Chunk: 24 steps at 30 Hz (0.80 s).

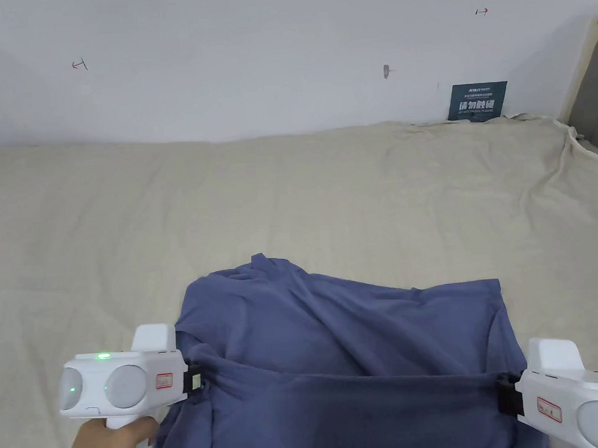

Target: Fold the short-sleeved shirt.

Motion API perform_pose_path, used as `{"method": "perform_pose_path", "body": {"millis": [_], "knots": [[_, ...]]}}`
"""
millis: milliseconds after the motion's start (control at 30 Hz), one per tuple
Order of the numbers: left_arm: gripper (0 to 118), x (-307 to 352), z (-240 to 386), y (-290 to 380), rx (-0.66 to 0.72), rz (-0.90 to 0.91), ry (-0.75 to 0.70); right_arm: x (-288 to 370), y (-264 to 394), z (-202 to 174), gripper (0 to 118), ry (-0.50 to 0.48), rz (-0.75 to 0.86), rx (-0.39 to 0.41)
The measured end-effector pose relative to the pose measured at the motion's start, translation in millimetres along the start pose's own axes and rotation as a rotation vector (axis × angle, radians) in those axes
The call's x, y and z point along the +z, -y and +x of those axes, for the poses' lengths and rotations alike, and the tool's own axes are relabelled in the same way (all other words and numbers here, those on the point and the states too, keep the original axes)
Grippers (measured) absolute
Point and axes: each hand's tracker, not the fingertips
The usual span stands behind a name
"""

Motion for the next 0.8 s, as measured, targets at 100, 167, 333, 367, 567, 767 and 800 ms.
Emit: {"method": "perform_pose_path", "body": {"millis": [100,167,333,367,567,767,800], "knots": [[6,-26.7,3.9,0.9,-0.039,-0.060,-0.029,-25.8,-2.9,3.0,2,0.009,-0.057,-0.016],[6,-40.9,6.1,4.2,-0.064,-0.111,-0.050,-41.6,-0.1,4.5,2,0.011,-0.107,-0.031],[6,-57.0,10.5,14.5,-0.096,-0.148,-0.078,-70.4,16.5,7.0,2,0.035,-0.175,-0.058],[6,-56.9,12.2,16.3,-0.100,-0.145,-0.085,-70.8,18.5,6.2,2,0.038,-0.163,-0.061],[24,-42.5,19.8,14.6,-0.115,-0.094,-0.104,-46.3,10.0,-3.9,6,0.054,-0.128,-0.036],[118,1.7,20.3,8.6,-0.057,0.060,-0.088,6.2,3.9,-4.9,100,0.005,0.047,-0.084],[118,13.1,20.5,8.0,-0.045,0.098,-0.082,18.1,3.5,-5.9,101,-0.005,0.091,-0.095]]}}
